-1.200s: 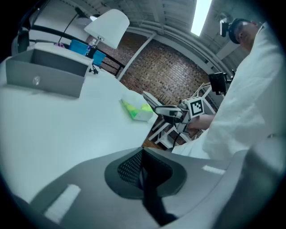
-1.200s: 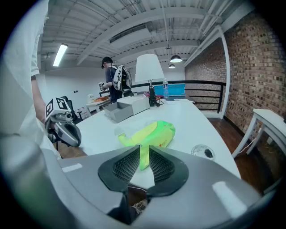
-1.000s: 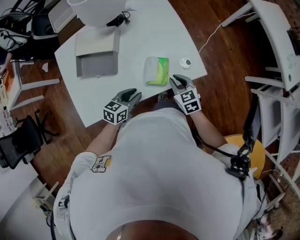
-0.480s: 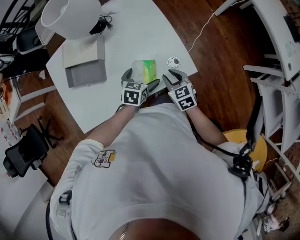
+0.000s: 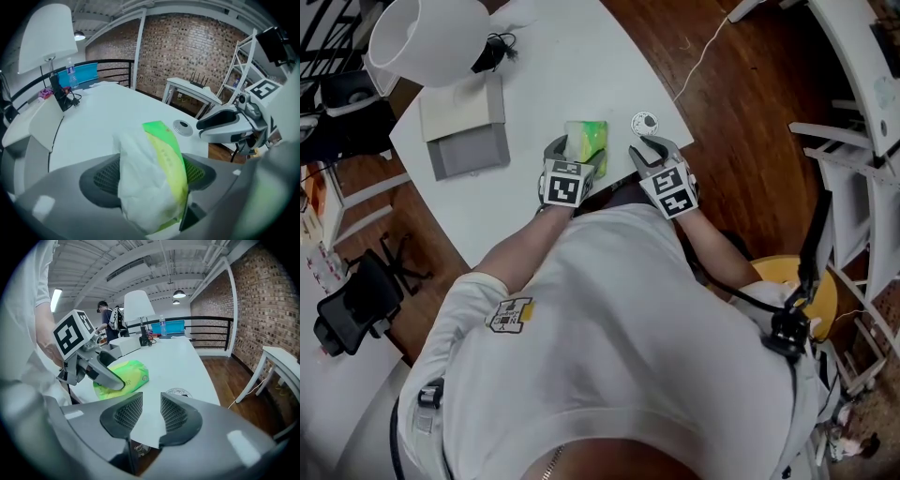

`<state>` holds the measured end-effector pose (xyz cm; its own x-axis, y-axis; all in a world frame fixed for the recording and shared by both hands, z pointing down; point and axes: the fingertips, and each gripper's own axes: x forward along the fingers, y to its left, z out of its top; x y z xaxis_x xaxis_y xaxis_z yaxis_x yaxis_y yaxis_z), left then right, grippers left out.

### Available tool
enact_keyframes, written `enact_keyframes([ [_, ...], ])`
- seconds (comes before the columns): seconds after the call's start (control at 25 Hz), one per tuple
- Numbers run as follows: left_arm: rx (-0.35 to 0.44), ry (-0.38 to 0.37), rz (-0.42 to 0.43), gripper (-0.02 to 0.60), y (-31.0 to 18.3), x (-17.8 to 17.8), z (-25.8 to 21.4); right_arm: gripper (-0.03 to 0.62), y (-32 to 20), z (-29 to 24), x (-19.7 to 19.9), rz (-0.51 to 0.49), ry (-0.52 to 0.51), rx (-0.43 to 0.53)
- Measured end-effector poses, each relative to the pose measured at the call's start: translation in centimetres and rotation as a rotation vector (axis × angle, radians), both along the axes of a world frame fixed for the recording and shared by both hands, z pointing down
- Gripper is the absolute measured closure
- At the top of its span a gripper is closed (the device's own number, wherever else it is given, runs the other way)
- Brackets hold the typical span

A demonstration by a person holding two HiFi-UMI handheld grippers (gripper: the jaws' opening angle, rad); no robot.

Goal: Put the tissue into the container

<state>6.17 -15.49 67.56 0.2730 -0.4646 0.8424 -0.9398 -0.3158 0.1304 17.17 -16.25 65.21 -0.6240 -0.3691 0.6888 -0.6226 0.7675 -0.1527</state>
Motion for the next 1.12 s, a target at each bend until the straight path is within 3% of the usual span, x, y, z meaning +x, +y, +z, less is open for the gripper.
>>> enact_keyframes([
  [0.24,0.0,0.016,0.078,0.247,0.0,0.0,-0.5,0.482,-0.6,-0.4,-1.2,-0.001,-0.014,0.015],
  [0.48,0.041,0.048,0.099,0.295,0.0,-1.3,-2.3,0.482,-0.7,-0.7,-3.1,-0.014,-0.019,0.037],
  [0.88,0.169,0.063,0.026,0.31,0.6,-9.3,-6.9,0.482,0.0,-2.6,-9.5,-0.086,-0.044,0.094],
  [1.12,0.259,-0.011,0.079,0.313,1.5,-15.3,-11.5,0.482,1.5,-3.5,-13.0,-0.129,-0.057,0.112],
])
